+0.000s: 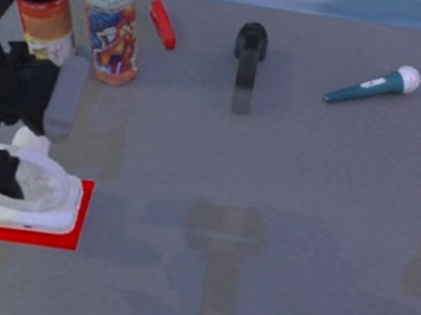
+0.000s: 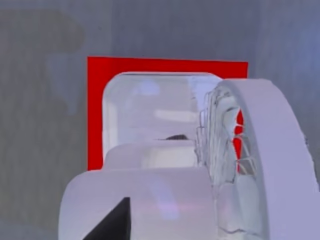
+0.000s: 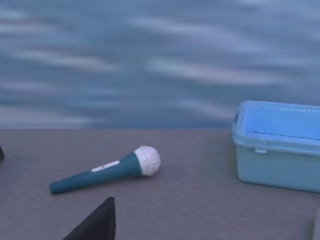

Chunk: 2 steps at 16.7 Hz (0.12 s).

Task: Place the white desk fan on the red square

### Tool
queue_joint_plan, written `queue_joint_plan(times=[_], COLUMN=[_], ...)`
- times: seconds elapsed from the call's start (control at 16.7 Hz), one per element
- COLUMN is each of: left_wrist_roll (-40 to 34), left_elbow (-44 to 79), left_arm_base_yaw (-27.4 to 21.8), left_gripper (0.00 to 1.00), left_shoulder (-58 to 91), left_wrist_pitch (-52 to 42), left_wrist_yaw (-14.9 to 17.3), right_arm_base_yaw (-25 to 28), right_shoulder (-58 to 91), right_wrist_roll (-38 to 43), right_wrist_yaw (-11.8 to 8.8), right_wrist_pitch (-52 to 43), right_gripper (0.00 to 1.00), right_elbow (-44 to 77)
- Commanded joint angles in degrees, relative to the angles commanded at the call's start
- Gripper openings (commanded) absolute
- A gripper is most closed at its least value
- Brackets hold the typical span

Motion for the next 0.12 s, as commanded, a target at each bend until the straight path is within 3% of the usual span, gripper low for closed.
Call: queue_joint_plan(times=[0.12], left_wrist_roll=[0.00], left_elbow=[0.00], left_arm_base_yaw=[0.00], left_gripper=[1.00], left_shoulder=[0.00], left_wrist_pitch=[0.00], left_wrist_yaw=[0.00], right_arm_base_yaw=[0.00], right_shoulder=[0.00], right_wrist_roll=[0.00], right_wrist_yaw=[0.00], right_wrist_pitch=[0.00], right_gripper=[1.00], right_elbow=[0.00])
